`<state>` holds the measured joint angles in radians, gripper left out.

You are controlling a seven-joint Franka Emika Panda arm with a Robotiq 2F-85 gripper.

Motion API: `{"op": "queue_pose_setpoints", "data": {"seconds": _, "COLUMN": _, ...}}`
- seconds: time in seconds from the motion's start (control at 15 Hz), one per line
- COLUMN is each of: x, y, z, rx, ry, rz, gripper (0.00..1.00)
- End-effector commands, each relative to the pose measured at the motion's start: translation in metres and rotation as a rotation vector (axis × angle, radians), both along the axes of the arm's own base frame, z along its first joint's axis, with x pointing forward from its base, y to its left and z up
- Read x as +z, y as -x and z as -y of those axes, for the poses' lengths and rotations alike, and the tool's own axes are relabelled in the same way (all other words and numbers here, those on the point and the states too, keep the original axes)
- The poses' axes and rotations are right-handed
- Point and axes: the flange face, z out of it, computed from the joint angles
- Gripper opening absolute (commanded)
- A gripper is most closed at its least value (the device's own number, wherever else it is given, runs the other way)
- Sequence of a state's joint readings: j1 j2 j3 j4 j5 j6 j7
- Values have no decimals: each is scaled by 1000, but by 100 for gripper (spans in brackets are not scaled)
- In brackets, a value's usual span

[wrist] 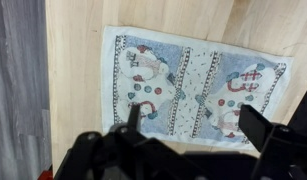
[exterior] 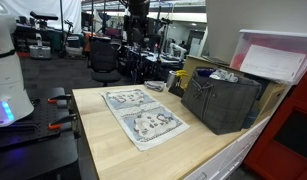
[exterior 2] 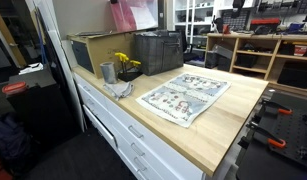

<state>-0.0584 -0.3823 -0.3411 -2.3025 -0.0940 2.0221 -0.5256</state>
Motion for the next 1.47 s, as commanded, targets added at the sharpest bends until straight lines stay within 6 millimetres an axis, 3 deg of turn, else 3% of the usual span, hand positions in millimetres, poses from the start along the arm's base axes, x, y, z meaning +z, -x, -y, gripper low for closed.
{"op": "queue_pose_setpoints", "data": {"seconds": 0.0, "x": -22, "y": -35, "z": 19, "rx": -7, "ry": -16, "rz": -15, "gripper": 100}}
{"op": "queue_pose_setpoints", "data": {"seconds": 0.33, "x": -62, "y": -72, "z": 28, "rx": -34, "ry": -31, "rz": -46, "gripper": 100}}
{"op": "queue_pose_setpoints", "data": {"seconds": 0.47, "x": -62, "y": -80, "z": 29, "rx": -25, "ry": -9, "rz": -58, "gripper": 100}}
{"op": "queue_pose_setpoints", "data": {"seconds": 0.53, "x": -67, "y": -69, "z": 22, "rx": -47, "ry": -18, "rz": -68, "gripper": 100}}
{"op": "queue_pose_setpoints", "data": {"seconds": 1.0, "x": -70, "y": -82, "z": 27, "rx": -85, "ry": 17, "rz": -60, "gripper": 100}}
{"op": "queue_pose_setpoints", "data": {"seconds": 1.13, "x": -83, "y": -92, "z": 27, "rx": -142, "ry": 28, "rz": -17, "gripper": 100}}
{"op": "queue_pose_setpoints", "data": {"seconds": 1.4, "x": -134, "y": -105, "z": 20, "rx": -223, "ry": -64, "rz": -20, "gripper": 100}}
